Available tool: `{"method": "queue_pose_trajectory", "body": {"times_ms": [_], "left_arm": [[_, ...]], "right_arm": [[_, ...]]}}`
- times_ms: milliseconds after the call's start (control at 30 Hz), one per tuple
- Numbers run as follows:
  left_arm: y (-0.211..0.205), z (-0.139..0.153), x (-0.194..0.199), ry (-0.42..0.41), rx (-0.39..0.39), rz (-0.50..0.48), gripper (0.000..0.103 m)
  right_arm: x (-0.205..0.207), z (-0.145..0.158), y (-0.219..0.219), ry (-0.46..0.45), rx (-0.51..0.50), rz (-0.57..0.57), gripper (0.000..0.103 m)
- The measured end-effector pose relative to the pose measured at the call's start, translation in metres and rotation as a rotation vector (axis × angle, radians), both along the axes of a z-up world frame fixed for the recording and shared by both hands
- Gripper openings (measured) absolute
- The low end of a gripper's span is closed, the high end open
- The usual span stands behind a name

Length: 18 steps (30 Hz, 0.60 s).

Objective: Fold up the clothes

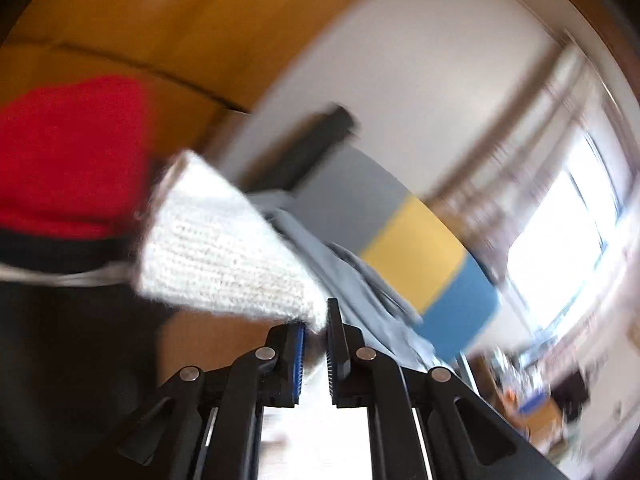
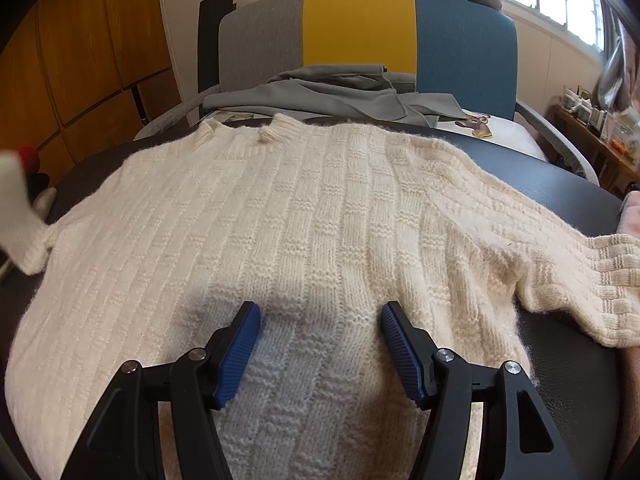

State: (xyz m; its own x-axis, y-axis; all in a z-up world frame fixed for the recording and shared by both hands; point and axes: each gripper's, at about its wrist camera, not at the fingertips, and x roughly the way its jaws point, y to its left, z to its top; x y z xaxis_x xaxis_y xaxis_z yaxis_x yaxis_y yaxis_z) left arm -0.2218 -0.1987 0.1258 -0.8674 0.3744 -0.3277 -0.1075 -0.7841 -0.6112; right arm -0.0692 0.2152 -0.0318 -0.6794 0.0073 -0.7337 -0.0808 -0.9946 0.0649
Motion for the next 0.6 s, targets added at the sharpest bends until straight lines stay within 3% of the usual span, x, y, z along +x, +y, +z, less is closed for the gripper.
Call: {"method": "queue_pose_trajectory", "body": {"times_ms": [167, 333, 400, 500, 600], "left_arm": [[0.113, 0.025, 0.021, -0.013, -0.094, -0.249, 0.008], [0.217, -0.005, 0.044, -0.059, -0.186, -0.434, 0.008], [0.255, -0.03, 0.028, -0.122, -0.228, -0.506, 0.009], [0.261, -0.074, 0.048, -0.219, -0.251, -0.58, 0.019], [0.247, -0.097, 0.06, -0.258, -0.193, -0.611, 0.026]], "right_arm": [[0.001, 0.0, 0.001, 0.002, -0.005, 0.002, 0.065], [0.001, 0.0, 0.001, 0.002, -0.006, 0.003, 0.065], [0.001, 0.0, 0.001, 0.002, -0.004, 0.003, 0.065], [0.001, 0.0, 0.001, 0.002, -0.005, 0.003, 0.065], [0.001, -0.001, 0.002, 0.003, -0.009, 0.004, 0.065]]}}
